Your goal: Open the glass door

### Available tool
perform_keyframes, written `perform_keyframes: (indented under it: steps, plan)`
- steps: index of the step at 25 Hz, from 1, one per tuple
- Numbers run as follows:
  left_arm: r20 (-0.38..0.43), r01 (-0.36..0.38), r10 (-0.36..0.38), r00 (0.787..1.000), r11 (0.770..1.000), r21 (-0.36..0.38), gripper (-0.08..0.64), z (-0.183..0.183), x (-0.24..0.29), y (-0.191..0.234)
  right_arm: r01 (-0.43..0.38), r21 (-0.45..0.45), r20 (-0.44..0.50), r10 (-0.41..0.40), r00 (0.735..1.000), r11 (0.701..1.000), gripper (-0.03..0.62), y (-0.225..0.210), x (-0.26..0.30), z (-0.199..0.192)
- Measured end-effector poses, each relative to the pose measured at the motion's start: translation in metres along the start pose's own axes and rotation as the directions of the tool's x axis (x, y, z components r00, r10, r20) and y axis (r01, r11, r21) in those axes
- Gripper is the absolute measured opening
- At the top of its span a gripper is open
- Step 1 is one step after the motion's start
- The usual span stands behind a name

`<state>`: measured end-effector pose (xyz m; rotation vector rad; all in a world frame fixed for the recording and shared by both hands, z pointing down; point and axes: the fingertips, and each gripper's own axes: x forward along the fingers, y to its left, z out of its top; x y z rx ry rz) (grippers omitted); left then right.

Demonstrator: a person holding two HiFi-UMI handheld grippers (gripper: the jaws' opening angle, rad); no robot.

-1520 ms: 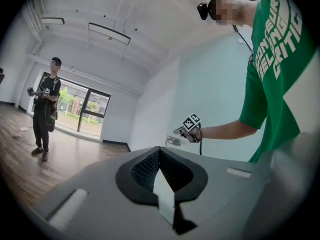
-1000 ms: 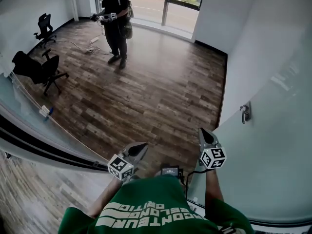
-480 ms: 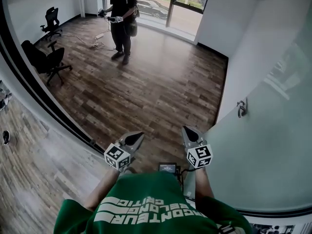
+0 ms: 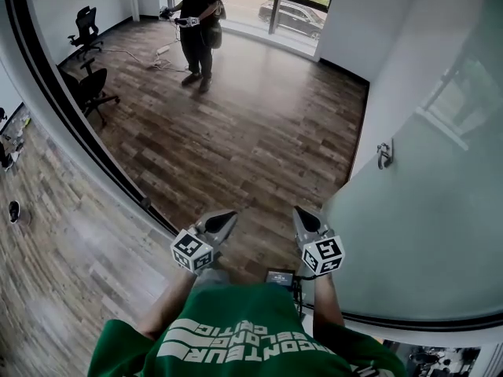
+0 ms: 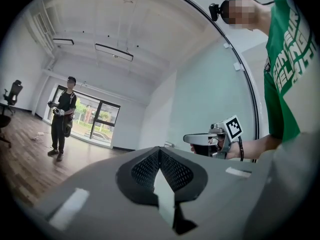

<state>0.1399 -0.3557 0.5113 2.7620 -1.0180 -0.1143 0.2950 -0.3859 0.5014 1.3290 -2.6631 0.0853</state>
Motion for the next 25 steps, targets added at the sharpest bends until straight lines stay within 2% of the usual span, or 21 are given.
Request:
perform_keyframes:
  steps: [16, 25]
  plan:
    - [0.020, -0.013, 0.012, 1.000, 1.000, 0.008, 0.012, 0.001, -0.014, -0.032, 0.000, -0.021, -0.015, 0.000, 1.000, 1.000, -0.008, 0.016, -0.039, -0.006]
    - [0.013, -0.007, 0.007, 1.000, 1.000, 0.009, 0.012, -0.004, -0.005, -0.035, 0.004, -0.019, -0.014, -0.004, 1.000, 1.000, -0.007, 0.008, -0.042, -0.010]
